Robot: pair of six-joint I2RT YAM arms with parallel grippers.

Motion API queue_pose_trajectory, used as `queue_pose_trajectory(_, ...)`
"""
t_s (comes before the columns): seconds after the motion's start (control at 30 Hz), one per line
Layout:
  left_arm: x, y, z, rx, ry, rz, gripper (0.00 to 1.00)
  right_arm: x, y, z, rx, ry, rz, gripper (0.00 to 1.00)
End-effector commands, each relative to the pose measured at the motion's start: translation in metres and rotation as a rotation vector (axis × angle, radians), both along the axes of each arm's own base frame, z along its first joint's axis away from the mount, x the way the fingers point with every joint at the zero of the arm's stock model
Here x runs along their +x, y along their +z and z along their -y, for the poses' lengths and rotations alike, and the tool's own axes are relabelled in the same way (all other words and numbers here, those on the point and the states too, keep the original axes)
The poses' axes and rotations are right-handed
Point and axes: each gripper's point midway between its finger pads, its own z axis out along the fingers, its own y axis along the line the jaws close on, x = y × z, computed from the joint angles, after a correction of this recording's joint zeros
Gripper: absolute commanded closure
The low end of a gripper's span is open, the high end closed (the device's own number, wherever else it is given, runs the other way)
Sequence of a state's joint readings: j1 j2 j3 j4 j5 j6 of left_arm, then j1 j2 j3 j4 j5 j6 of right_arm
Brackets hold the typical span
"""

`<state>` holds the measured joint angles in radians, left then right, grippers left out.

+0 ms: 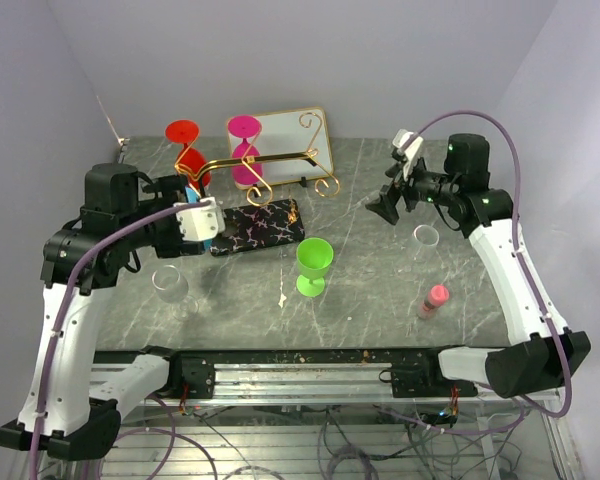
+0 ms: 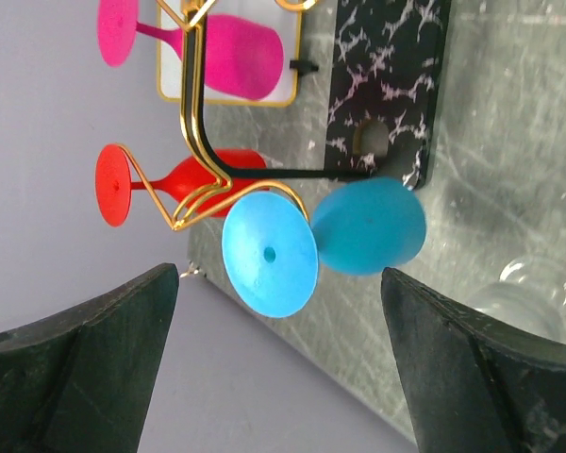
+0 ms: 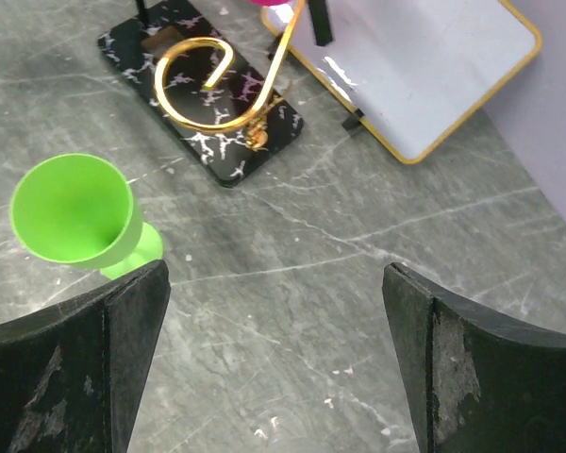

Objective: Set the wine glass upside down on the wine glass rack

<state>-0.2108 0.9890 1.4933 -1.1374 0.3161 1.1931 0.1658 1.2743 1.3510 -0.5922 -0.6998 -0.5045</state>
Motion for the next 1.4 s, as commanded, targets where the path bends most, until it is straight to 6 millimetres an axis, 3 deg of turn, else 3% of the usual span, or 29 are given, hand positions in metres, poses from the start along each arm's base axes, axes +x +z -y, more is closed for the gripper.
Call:
queue_pose_trajectory(0.0,0.003,0.026,0.024,-0.226,0.010,0.013,0.01,-0.029,-0.017,-0.015,-0.057,0.117,-0.099,0.07)
queue_pose_trajectory(0.17,0.022,0.046,0.023,-0.405,0.157,0.041,0.01,-0.060,-0.048,-0.030,-0.133,0.197,-0.179,0.10)
queue_pose_trajectory(0.3,0.022,0.063,0.018,-0.461,0.207,0.075,0.01,-0.090,-0.068,-0.044,-0.175,0.309,-0.202,0.13)
queue_pose_trajectory(0.57,0.024,0.062,0.018,-0.457,0.204,0.080,0.01,-0.122,-0.085,-0.076,-0.242,0.521,-0.188,0.21)
queue_pose_trajectory(0.73,0.028,0.055,0.022,-0.440,0.177,0.062,0.01,-0.129,-0.090,-0.095,-0.305,0.577,-0.162,0.26)
queue_pose_trajectory(1.0,0.033,0.059,0.027,-0.502,0.187,0.048,0.00,-0.137,-0.111,-0.112,-0.399,0.633,-0.189,0.35)
queue_pose_trajectory(1.37,0.038,0.055,0.027,-0.501,0.193,0.032,0.01,-0.128,-0.128,-0.124,-0.516,0.639,-0.182,0.42)
